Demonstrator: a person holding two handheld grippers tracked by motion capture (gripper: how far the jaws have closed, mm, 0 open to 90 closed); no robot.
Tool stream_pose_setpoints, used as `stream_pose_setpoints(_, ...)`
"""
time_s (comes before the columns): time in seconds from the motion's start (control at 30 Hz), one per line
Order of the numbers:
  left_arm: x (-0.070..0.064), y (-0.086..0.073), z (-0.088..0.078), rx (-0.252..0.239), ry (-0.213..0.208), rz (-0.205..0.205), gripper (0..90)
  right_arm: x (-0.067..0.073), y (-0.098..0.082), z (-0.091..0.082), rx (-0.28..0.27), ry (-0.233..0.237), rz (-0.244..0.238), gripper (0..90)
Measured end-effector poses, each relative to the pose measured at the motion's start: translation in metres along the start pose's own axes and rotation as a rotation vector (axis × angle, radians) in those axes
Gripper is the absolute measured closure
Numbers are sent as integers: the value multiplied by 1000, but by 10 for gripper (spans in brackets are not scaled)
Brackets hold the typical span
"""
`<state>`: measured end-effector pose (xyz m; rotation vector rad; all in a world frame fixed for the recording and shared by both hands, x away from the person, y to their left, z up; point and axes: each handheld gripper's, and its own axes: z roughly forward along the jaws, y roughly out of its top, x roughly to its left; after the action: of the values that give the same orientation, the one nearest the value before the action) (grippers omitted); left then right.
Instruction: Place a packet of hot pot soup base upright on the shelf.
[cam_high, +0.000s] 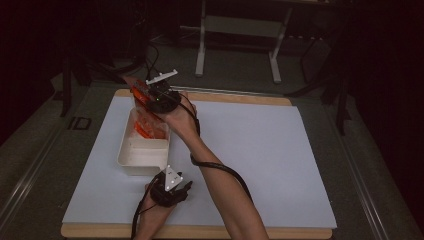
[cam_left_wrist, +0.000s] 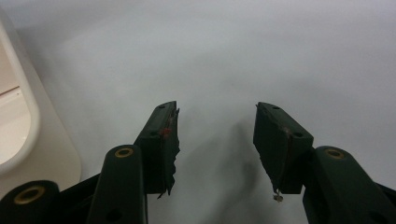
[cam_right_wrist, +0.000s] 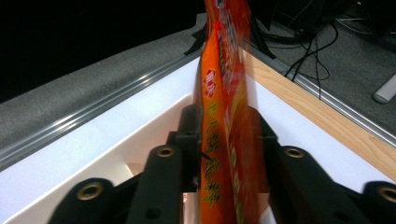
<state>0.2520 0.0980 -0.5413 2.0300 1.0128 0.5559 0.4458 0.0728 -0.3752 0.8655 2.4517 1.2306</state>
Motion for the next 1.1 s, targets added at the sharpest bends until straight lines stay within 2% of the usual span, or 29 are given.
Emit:
stream_pose_setpoints(0.13, 0, 0, 0, 4, 2, 1, 502, -1, -2, -12, -27, 14, 16, 646)
stream_pose_setpoints(0.5, -1, 0, 0, 5, 6, 5, 502, -4, -5, -44, -75, 43, 16, 611)
stream_pose_setpoints(0.53, -1, 0, 0, 5, 7, 6, 502, -5, -9, -51, -90, 54, 25, 608)
stream_pose_setpoints(0.73, -1, 0, 0, 5, 11, 8, 501, -9, -20, -65, -111, 65, 40, 606)
stream_pose_setpoints(0.83, -1, 0, 0, 5, 10, 7, 501, -14, -33, -80, -132, 79, 55, 598)
stream_pose_setpoints(1.1, -1, 0, 1, 6, 12, 8, 501, -29, -58, -91, -127, 69, 85, 584)
